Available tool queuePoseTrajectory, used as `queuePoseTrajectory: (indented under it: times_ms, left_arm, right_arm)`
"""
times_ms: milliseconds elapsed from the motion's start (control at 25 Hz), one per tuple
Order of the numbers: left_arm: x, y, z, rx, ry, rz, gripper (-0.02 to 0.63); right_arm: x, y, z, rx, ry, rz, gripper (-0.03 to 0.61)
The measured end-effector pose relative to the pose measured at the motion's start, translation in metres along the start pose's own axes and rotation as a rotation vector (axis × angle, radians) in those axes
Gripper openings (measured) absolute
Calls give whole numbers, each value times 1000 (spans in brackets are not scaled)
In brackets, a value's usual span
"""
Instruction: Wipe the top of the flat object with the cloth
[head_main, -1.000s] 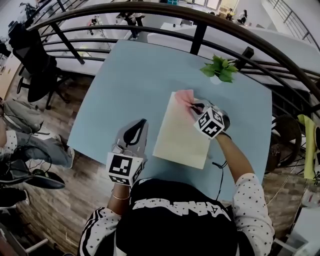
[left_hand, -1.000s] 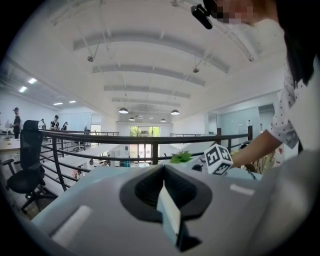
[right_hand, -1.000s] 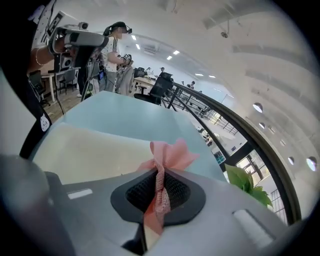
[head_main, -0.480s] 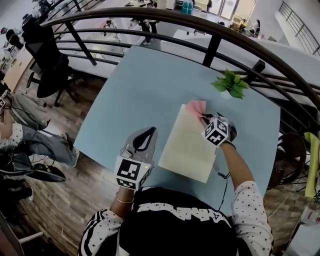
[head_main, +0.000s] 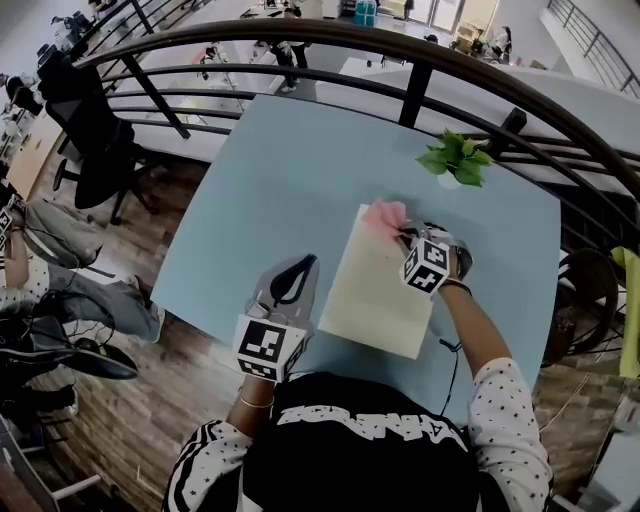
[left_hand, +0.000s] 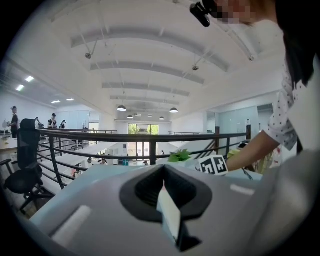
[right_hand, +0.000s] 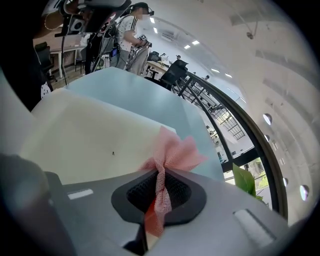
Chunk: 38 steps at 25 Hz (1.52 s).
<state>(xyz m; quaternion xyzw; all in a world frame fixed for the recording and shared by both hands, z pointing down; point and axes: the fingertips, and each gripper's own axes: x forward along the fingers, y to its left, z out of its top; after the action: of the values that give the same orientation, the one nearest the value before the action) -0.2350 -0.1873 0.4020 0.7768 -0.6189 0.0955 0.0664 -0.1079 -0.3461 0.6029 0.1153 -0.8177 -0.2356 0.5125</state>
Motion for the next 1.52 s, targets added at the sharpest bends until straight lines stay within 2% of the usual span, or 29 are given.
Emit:
queuePoseTrajectory:
  times_ms: [840,1120,1520]
  left_arm:
    - [-26,-10,10,1,-47,-14,0]
    - [-34,-15,13,3,-54,-26,0]
    - [-44,-21,15,12,-59,-39,0]
  right_arm:
    - [-23,39,8,-7,10,-1,6]
    - [-33,56,13,-41,8,4,6]
    - [-45,75,18,-20,2,21,6]
